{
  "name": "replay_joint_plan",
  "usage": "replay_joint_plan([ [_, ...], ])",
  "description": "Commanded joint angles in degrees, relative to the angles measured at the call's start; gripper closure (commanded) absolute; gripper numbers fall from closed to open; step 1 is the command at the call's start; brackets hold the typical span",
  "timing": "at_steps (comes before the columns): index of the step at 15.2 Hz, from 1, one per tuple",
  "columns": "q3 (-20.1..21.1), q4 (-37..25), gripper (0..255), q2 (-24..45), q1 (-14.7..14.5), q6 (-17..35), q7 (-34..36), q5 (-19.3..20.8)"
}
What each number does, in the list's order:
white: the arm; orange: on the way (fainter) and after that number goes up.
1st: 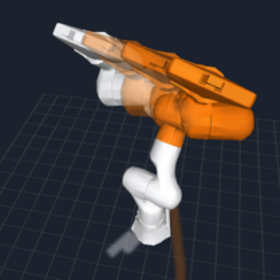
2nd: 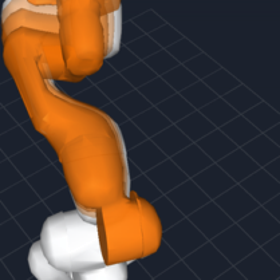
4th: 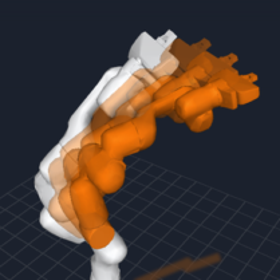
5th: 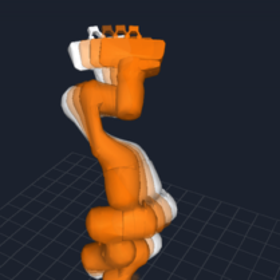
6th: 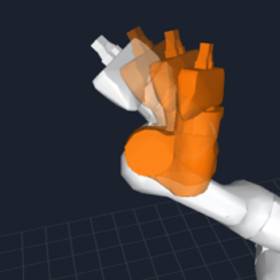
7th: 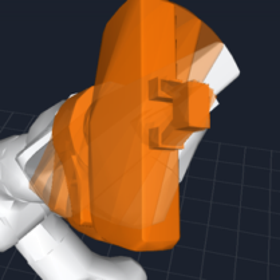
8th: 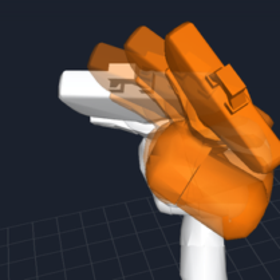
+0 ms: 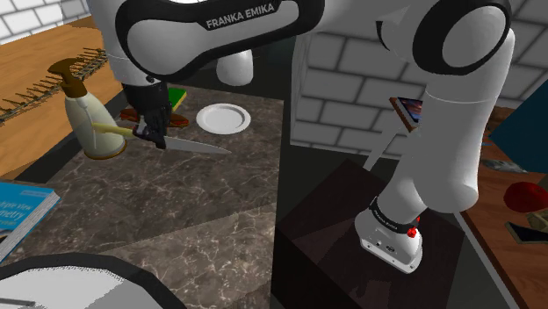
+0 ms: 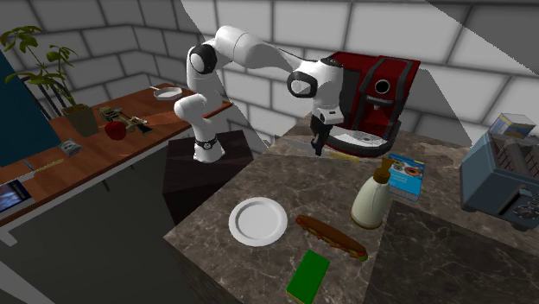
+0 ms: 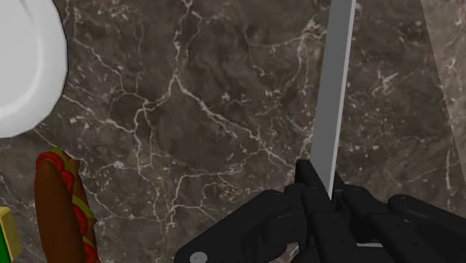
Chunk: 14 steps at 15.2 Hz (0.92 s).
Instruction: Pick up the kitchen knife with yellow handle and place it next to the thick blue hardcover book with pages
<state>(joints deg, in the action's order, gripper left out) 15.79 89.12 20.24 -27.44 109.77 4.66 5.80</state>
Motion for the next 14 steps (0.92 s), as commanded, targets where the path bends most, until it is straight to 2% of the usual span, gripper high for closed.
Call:
replay_joint_plan([
  [1, 0.36, -5.10, 255, 3.66, -2.03, -1.61, 2.28, 1.12],
  [6, 0.72, -20.30, 255, 13.49, -7.91, -7.29, 7.04, 3.71],
  [9, 0.44, -33.76, 255, 21.58, -12.30, -12.69, 9.09, 5.28],
  [10, 0.19, -40.17, 255, 25.26, -14.11, -15.34, 9.52, 5.84],
  [11, -0.65, -56.62, 255, 34.35, -17.95, -22.38, 9.41, 6.81],
  [14, -0.41, -47.98, 255, 30.96, -16.59, -17.32, 10.04, 6.44],
])
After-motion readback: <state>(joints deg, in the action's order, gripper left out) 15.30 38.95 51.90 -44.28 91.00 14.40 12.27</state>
